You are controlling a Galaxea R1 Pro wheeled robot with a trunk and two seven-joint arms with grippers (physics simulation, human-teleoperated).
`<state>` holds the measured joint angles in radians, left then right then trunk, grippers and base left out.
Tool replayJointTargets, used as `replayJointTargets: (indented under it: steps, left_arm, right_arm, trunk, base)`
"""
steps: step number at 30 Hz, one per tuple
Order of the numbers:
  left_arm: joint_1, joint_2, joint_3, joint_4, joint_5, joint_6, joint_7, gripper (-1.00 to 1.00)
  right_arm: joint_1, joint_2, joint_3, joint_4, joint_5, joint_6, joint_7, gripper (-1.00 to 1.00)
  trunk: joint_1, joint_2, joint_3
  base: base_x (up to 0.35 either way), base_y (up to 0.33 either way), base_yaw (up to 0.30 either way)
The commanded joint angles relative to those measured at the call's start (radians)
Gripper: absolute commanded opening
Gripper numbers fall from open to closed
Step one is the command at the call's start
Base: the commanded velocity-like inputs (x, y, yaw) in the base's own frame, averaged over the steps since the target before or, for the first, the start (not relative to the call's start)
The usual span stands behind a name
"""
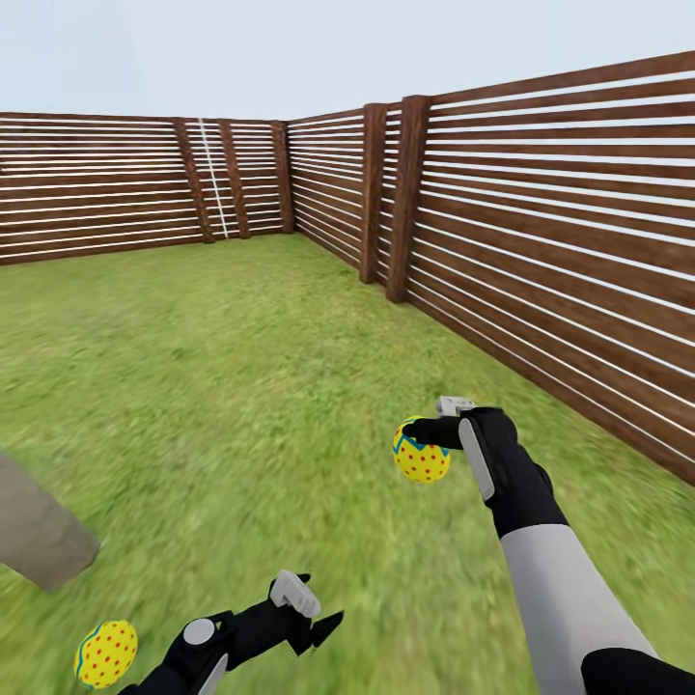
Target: Take the three Easter eggs out of the wicker basket on the lawn in the garden, then place them on the lawn next to a single tree (choose any tree) so that all three eggs are next to the same tree and none are left in the basket.
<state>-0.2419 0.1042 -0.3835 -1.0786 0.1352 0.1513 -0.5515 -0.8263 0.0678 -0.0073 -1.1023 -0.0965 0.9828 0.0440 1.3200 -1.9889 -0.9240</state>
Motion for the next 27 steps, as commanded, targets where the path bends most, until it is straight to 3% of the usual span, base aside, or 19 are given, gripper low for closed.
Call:
replayJointTargets:
  steps: [1,7,19,27]
  left_arm:
    - [-0.001,0.001,-0.002,-0.001,0.011,0.010,-0.001,1.00]
    - [-0.001,0.002,0.000,-0.005,0.011,0.011,-0.001,1.00]
    - [-0.001,0.000,0.000,-0.005,0.011,0.011,0.001,1.00]
    - [-0.001,0.000,0.000,-0.005,0.011,0.011,0.001,1.00]
  right_arm:
    - [-0.001,0.000,-0.001,-0.001,-0.005,0.004,-0.001,-1.00]
    - [-0.001,0.001,0.000,-0.001,-0.004,0.005,-0.001,-1.00]
    - [-0.001,0.001,0.000,-0.001,-0.003,0.006,-0.001,-1.00]
    - [-0.001,0.001,0.000,-0.001,-0.003,0.006,-0.001,-1.00]
  trunk:
    - [0.000,0.000,-0.001]
    - [0.000,0.000,-0.001]
    - [0.000,0.000,-0.001]
    - [0.000,0.000,-0.001]
  base:
    - [0.217,-0.241,0.002]
    - [0.280,-0.157,0.265]
    - [0.330,-0.006,0.267]
    - [0.332,0.000,0.016]
